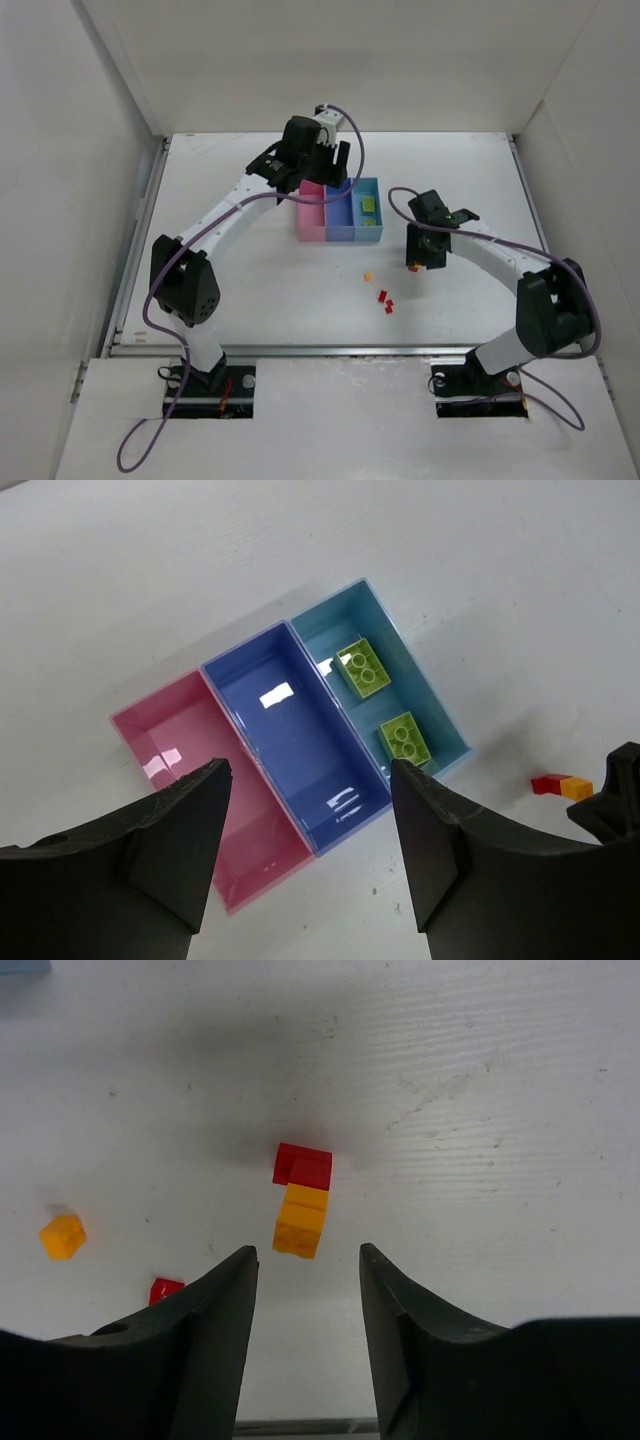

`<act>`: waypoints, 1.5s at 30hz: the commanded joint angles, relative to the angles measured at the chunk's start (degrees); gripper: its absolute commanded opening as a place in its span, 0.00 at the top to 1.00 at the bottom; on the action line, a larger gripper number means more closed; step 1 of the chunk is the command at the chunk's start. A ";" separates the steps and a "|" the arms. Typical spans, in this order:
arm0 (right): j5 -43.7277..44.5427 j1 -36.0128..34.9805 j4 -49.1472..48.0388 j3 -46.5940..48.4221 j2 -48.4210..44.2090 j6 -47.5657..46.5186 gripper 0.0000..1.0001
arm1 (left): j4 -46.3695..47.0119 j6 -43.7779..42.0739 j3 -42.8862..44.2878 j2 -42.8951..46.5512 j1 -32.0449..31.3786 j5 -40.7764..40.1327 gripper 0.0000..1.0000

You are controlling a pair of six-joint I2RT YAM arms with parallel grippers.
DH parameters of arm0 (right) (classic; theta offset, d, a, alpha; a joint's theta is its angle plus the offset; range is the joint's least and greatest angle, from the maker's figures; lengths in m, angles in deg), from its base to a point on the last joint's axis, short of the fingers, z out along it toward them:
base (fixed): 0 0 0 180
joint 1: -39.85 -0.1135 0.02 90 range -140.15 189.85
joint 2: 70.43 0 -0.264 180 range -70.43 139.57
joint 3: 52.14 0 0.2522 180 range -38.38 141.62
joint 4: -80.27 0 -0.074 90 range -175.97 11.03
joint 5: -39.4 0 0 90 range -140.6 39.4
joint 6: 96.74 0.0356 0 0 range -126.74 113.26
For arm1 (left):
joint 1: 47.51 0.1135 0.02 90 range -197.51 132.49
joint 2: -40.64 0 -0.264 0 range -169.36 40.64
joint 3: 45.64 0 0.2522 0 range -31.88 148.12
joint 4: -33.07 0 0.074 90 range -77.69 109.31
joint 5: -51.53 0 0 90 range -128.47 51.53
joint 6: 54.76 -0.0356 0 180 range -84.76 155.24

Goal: Sort the legos into containers by color

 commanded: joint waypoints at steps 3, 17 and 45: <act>0.43 -0.09 -4.03 3.58 0.90 -0.19 0.51 | 1.22 0.38 -0.58 2.81 -0.05 1.03 0.38; 2.27 -0.61 -4.03 4.03 1.97 -0.19 0.65 | 1.22 0.38 -0.58 2.81 -0.05 1.55 0.38; -28.91 3.16 -14.55 17.66 -13.24 -4.95 1.00 | 2.33 -42.41 -9.89 18.01 -3.03 27.96 0.16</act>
